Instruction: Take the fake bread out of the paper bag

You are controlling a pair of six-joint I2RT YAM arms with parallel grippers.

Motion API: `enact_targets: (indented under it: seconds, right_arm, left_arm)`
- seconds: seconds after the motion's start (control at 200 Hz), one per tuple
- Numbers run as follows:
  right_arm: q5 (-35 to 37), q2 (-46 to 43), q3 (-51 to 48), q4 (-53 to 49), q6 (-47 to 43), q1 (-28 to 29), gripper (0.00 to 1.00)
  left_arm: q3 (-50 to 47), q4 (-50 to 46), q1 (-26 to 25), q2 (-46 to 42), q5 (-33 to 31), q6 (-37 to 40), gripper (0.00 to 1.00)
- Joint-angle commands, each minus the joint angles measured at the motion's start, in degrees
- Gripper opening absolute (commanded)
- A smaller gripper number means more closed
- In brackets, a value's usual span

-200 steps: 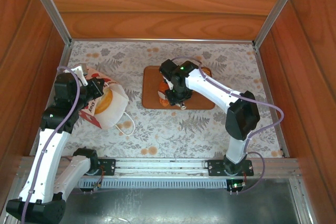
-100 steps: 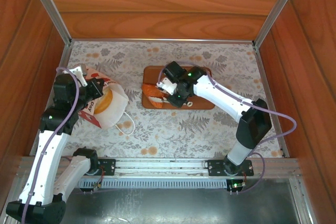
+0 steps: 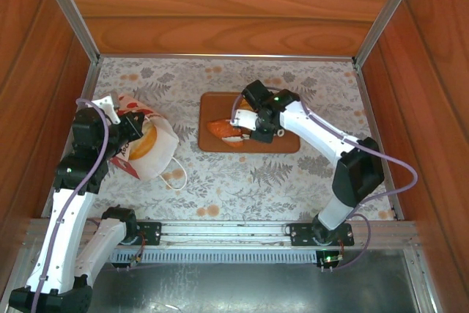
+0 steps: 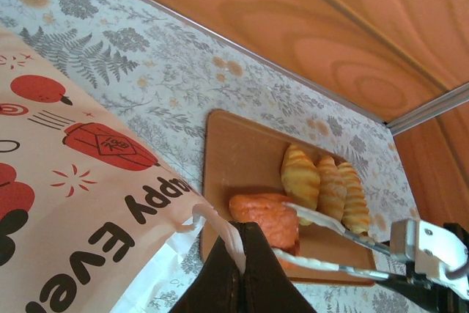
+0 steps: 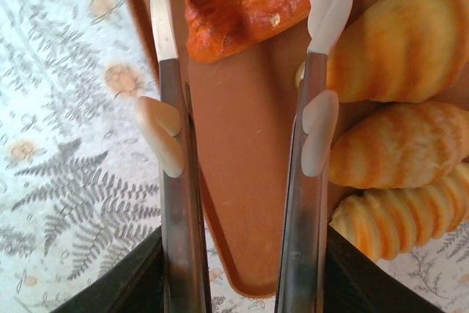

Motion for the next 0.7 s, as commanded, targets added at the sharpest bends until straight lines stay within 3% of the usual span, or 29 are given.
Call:
enact_targets:
  seconds: [0.0, 0.385, 0.695]
  right_arm:
    - [-6.34, -2.78, -0.79, -2.60, -6.05, 0.44, 0.48]
    - [-10.66, 1.85, 0.56, -2.39, -7.43, -0.24, 0.50]
    - [-6.28, 2.23, 1.31, 3.07, -2.60, -0.68, 0.54]
  left_arm:
    - [-0.35, 1.38, -0.30, -0.04, 0.27, 0.86, 0.00]
    - [0.48, 1.38, -0.23, 0.97, 0.70, 0.85, 0.00]
    - [0.49, 1.33, -0.30, 1.21, 0.61, 0.77, 0.00]
